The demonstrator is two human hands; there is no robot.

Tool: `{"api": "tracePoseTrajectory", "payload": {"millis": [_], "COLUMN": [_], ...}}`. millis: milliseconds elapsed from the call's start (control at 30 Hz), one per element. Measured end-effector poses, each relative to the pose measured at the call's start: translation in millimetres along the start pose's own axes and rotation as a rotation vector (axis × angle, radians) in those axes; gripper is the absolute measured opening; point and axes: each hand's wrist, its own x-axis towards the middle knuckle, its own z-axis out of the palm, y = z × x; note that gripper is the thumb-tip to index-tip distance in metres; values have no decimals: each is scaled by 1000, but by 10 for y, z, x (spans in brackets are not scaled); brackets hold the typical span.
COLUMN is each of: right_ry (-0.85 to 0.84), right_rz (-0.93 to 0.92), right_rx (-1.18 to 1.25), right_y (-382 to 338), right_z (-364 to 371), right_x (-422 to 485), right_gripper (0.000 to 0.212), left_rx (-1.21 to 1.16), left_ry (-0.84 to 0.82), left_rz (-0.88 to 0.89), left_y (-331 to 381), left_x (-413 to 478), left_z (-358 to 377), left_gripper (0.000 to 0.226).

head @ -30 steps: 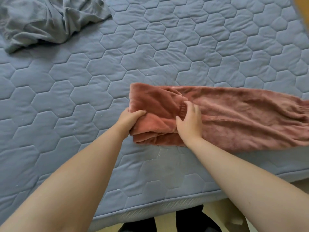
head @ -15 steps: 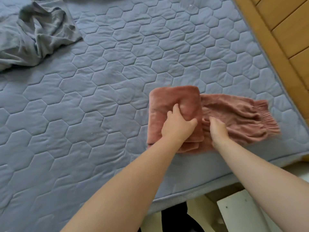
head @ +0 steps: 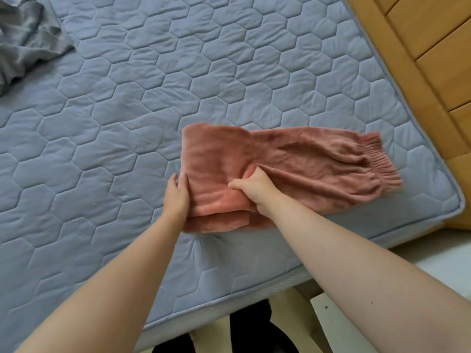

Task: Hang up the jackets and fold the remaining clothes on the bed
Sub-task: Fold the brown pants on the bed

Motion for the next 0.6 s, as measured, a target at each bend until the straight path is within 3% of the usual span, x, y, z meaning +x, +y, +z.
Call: {"api": "tracePoseTrajectory", "payload": {"millis": [133,200,233,300,367,433,500,567,600], "right_ry": [-238,-150,-53,134,338,465,274,1,-33], "right_rz": [-11,76,117,137,-74,-499,-658,-424,-313], "right_rx": [127,170,118,-139,-403,-578,-771,-783,-684], "right_y": [-70,10,69,178,261,310,416,473,451], "right_z": [54,-123,-242,-430,-508,-480,-408,-386,-418], "right_x": [24,173,246,305,240,110,83,137,187], "right_gripper": [45,47,50,60,60,45,39,42,41], "left_rx": [-200,-172,-116,-34,-17,-102,-193,-185,-147], "left_ry": [17,-94,-150,-216,-224,-248,-311,-372,-365], "left_rz": [-71,-98,-105,-103,-93,-110,-148,-173,-169], "left_y": [1,-69,-122,-162,-174,-150,-129,-68,9], "left_x": [40,54,81,108,165,201,202,146,81], "left_z": [-67,-81,-65,-13,69,104,106,106,128], "left_gripper": [37,42,63,81,76,81,71,54,48]}}
